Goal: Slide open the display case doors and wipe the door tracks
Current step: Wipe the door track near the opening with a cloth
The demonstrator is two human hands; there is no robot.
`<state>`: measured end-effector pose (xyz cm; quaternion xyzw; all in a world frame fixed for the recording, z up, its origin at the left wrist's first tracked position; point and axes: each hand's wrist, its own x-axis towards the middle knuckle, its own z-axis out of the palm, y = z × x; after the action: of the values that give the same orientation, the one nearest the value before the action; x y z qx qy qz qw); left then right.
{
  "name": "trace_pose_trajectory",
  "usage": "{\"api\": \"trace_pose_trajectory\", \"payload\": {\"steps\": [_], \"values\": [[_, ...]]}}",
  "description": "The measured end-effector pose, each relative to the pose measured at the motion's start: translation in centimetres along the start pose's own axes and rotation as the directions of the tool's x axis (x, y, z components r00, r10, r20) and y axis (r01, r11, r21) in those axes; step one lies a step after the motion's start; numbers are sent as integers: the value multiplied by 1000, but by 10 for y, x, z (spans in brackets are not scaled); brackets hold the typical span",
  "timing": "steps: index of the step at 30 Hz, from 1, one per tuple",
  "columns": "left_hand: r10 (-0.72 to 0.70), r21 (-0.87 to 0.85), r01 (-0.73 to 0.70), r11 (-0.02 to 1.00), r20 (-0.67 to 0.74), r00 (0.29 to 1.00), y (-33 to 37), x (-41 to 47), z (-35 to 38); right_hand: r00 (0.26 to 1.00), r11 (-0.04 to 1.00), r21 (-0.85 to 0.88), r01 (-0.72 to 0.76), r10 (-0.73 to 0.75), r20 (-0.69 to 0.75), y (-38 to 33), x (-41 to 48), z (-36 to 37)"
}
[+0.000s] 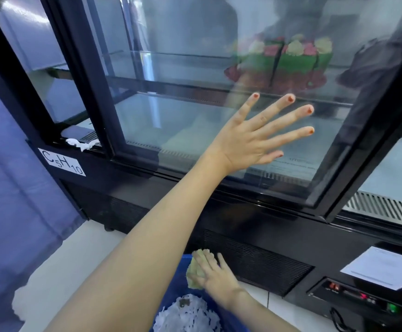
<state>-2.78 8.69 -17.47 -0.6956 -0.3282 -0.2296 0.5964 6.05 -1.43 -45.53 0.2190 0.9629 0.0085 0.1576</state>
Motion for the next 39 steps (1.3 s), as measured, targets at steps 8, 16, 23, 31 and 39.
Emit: {"api": "trace_pose_trajectory", "payload": {"steps": [8,16,23,31,39], "values": [[-14,-38,12,999,-45,999,0,2,-2,995,977,-195,90,-80,59,3,33,31],[-17,-17,16,1000,-49,999,1,1,-2,999,977,-209,33,-41,-33,20,28,31],[-44,-3,44,999,-38,998,3,-3,4,932,925,377,33,108,-345,29,12,27],[-27,14,28,1000,-47,999,3,-9,11,501,334,919,208,771,-394,23,-55,-24],[-5,8,5,1000,-75,997,3,-17,15,-272,470,769,434,882,-385,75,-197,-150]]}}
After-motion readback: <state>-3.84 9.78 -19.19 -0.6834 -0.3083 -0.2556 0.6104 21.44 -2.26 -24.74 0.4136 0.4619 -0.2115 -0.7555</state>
